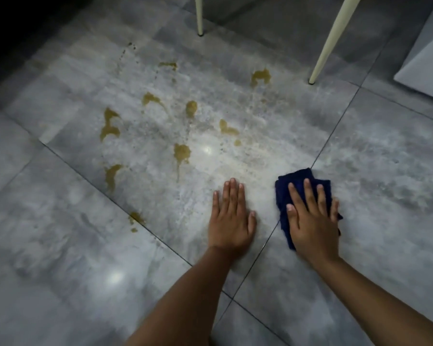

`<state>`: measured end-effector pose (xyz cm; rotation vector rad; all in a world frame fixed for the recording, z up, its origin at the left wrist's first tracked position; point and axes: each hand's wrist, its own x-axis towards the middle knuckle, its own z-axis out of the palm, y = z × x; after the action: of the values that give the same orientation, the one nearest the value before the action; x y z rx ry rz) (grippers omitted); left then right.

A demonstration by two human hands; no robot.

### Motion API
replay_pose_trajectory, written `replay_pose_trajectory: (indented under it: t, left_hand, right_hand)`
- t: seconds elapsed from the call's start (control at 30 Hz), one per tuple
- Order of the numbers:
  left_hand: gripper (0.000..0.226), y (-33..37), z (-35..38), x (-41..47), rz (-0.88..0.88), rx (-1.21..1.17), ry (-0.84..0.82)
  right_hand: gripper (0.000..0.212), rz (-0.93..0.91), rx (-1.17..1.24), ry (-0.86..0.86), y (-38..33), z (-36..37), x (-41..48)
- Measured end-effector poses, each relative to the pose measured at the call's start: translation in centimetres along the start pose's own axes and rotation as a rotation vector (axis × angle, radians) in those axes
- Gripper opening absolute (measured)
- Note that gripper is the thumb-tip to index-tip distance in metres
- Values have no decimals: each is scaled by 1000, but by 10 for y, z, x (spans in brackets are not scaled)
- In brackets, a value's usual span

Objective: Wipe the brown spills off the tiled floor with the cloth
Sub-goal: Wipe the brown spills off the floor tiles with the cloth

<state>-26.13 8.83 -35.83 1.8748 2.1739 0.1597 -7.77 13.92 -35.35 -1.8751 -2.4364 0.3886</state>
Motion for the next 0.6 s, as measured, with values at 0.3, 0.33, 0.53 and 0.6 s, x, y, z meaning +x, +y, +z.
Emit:
replay_pose_trajectory:
  t: [0.3,0.33,0.53,0.6]
  left_hand:
    - [69,-3,1,0,18,-15,22]
    - [69,-3,1,-1,18,-12,21]
    - [69,-3,-2,-1,24,-2,-12]
    - [69,-5,-3,-2,42,-19,-24]
  right_hand:
    - [55,246,60,90,14,-4,27]
    - [54,247,64,98,6,-1,11]
    - [52,3,21,23,-28,4,1]
    - [56,44,4,-3,-18,-2,19]
